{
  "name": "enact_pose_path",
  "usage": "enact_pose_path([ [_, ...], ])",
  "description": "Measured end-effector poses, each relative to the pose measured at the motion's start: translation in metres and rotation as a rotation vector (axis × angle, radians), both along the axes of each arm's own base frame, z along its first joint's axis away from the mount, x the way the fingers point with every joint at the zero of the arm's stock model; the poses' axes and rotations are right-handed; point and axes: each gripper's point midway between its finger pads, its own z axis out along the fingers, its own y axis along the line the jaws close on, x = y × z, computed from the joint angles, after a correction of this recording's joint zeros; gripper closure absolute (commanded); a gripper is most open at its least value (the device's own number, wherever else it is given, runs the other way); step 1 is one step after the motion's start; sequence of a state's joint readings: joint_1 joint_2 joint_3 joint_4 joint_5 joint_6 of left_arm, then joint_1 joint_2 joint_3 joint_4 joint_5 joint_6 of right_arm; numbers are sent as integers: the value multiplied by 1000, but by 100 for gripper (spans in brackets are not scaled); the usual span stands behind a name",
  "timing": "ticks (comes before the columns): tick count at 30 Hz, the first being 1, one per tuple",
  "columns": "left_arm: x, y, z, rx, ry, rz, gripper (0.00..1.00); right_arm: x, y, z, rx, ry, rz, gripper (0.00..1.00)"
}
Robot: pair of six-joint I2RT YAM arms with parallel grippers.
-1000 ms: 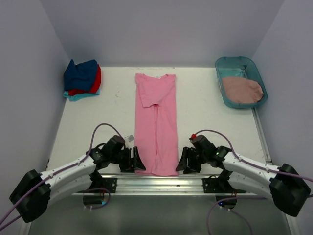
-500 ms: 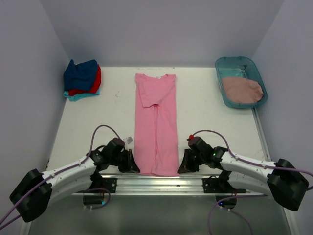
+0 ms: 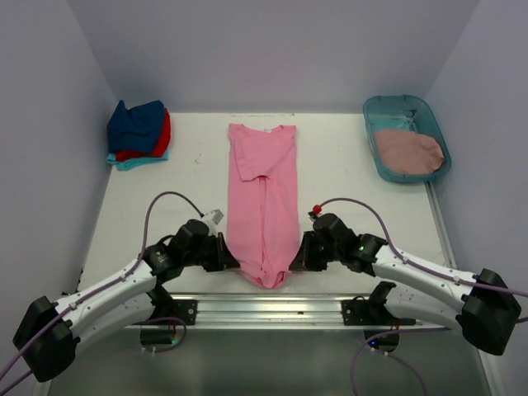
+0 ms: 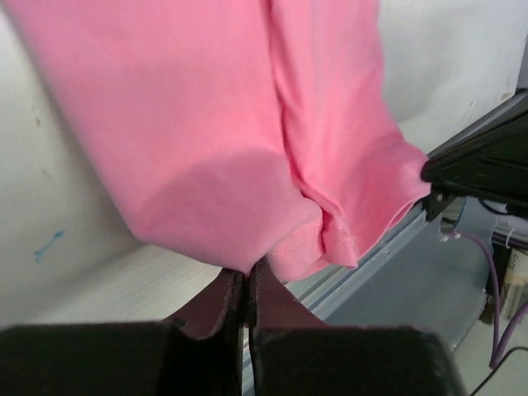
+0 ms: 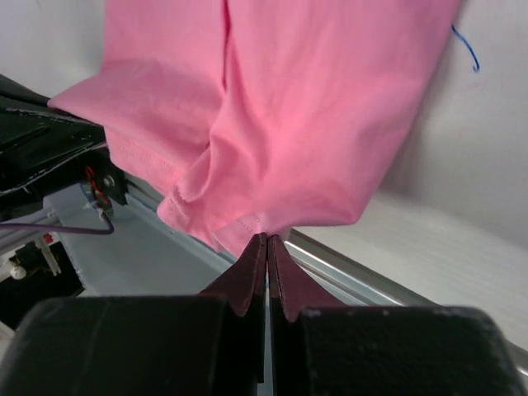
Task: Fold and stack the t-shirts
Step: Grab the bottom of the folded rectangular tshirt with both arms, then fold the folded rectangular tshirt in 1/3 of the way
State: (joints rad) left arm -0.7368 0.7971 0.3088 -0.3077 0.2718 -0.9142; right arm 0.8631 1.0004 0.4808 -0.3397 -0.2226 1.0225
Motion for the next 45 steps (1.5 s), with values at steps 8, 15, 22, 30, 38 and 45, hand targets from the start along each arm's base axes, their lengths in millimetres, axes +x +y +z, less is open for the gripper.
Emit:
enact_pose_path([
  [8,57,-2,42,94,-211,72,100,42,8,25,-74,-146,-15,100],
  [15,97,21,19,216,-228,160,100,90,-2,24,-180,-219,-73,100],
  [22,127,23,4,240,-259,184,100,131,-21,9,-268,-241,-126,100],
  [30,148,19,15,226,-356,201,100,151,-10,-12,-306,-245,-92,100],
  [38,161,18,26,204,-414,225,100,168,-3,11,-290,-316,-98,100],
  [45,166,22,36,197,-450,243,100,184,0,47,-264,-411,-120,100],
])
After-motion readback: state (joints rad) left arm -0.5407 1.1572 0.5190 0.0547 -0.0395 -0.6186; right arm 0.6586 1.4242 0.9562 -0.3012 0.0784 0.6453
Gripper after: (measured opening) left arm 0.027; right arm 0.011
